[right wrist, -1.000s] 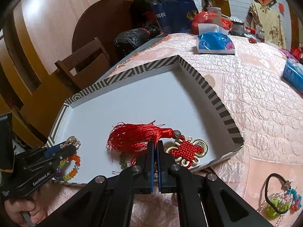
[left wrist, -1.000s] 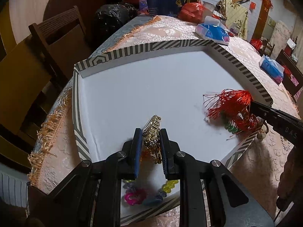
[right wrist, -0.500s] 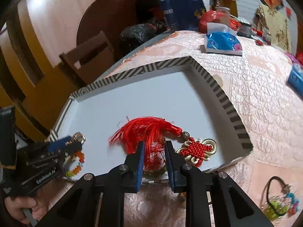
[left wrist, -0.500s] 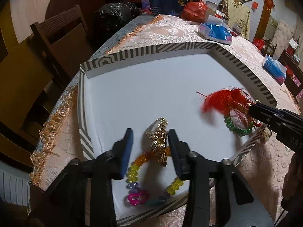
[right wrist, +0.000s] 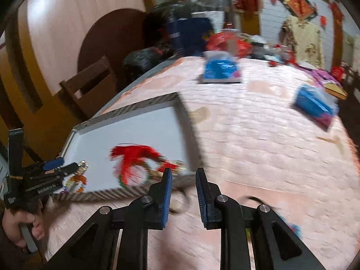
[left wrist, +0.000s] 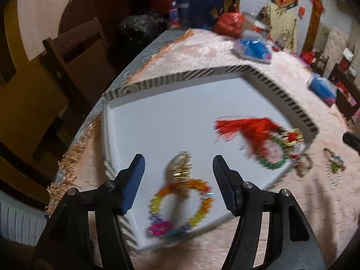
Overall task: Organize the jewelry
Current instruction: 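Move the left gripper to the brown hair tie with mouse charm and close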
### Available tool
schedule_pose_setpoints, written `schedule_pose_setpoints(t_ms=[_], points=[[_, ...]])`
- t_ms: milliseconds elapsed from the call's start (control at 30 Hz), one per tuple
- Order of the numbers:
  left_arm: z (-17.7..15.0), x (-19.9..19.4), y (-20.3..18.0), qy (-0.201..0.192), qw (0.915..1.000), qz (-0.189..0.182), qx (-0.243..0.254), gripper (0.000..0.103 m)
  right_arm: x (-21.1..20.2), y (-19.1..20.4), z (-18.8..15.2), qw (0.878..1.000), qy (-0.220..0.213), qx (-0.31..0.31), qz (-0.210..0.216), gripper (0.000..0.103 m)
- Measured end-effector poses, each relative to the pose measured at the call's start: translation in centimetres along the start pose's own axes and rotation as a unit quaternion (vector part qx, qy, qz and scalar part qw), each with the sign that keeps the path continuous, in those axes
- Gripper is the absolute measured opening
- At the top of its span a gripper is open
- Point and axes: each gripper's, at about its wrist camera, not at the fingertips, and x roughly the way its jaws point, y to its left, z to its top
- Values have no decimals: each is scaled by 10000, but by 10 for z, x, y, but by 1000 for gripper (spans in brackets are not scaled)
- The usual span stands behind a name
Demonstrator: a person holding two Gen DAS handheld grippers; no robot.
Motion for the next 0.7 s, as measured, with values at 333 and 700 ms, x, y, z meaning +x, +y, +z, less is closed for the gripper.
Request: schedule_pose_setpoints(t_ms=[333,700], points=[[-34,-21,-125,-70,9772,-1526,1477,63,-57,-77,-62,9889,568,1027,-916,20],[-13,38,-140,333,9856,-1099,1239,62,-51,-103,-114,9709,636,2277,-389,20]])
